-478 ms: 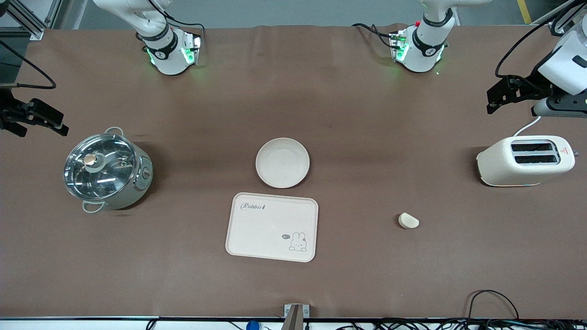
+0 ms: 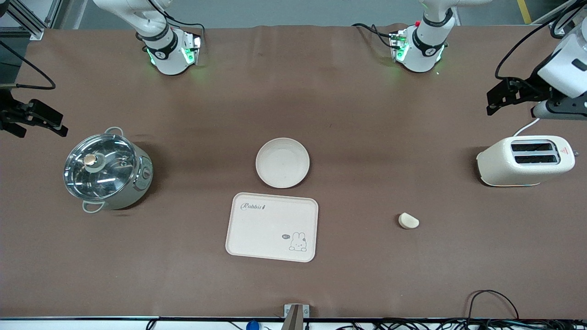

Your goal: Place bun in plate and plate on tray

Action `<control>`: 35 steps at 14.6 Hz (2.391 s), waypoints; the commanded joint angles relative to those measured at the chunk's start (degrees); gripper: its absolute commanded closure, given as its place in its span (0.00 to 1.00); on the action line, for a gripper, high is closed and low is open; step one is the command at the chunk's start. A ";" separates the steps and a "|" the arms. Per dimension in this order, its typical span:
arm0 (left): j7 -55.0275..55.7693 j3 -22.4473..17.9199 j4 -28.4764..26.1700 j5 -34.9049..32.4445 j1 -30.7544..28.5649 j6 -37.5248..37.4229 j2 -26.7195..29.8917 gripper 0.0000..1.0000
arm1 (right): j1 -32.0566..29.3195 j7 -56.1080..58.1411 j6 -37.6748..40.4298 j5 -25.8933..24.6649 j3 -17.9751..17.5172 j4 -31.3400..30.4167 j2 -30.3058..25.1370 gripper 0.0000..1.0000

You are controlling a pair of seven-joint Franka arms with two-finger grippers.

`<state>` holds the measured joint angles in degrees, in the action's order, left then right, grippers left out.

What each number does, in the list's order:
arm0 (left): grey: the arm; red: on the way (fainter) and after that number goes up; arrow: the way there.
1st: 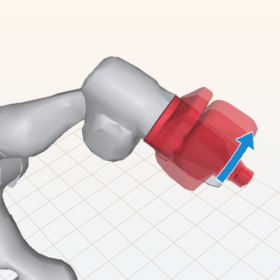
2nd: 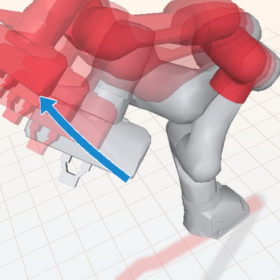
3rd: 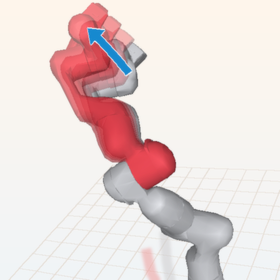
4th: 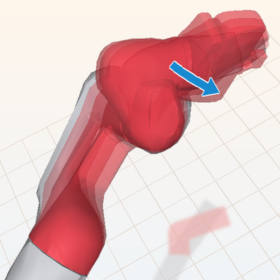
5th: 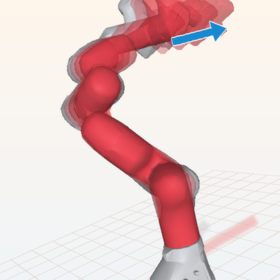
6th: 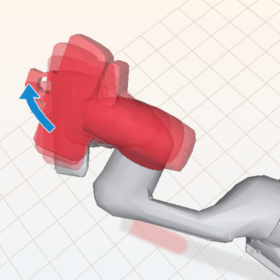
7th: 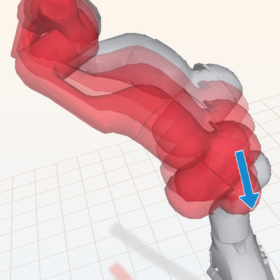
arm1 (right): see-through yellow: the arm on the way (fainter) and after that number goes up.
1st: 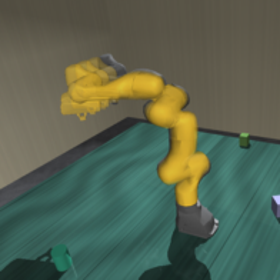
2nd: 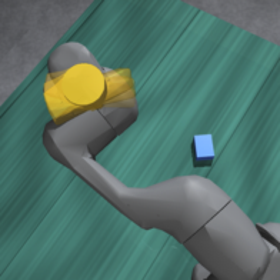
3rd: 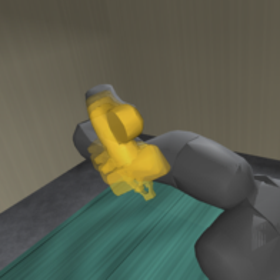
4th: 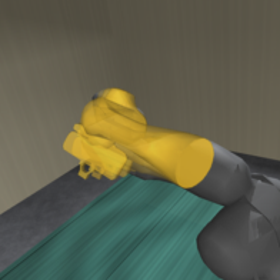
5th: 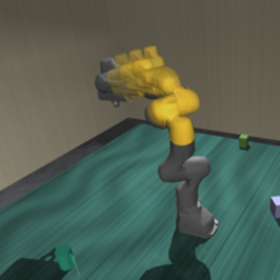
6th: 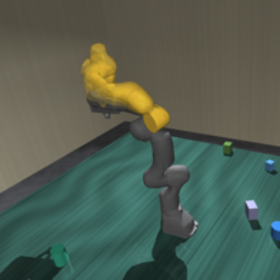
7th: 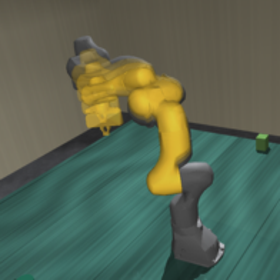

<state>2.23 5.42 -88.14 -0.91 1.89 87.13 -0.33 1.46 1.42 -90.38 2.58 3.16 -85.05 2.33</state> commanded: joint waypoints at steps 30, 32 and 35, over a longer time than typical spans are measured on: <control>43.84 0.29 -4.67 -0.23 4.88 54.02 -43.35 0.79 | 20.50 -0.01 -51.62 34.50 -0.52 -52.49 -3.92 0.00; 43.65 0.29 -4.59 -0.23 4.88 53.50 -42.74 0.79 | 22.53 0.08 -55.15 37.48 -0.52 -53.99 -2.86 0.00; 45.05 2.14 -4.67 -0.05 6.72 50.43 -41.85 0.76 | 25.43 0.34 -58.06 43.18 -0.61 -54.08 2.14 0.00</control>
<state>46.42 6.83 -92.48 -0.94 6.93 139.96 -43.51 24.70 1.31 -146.08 40.91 2.21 -138.52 1.51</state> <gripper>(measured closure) 0.775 0.000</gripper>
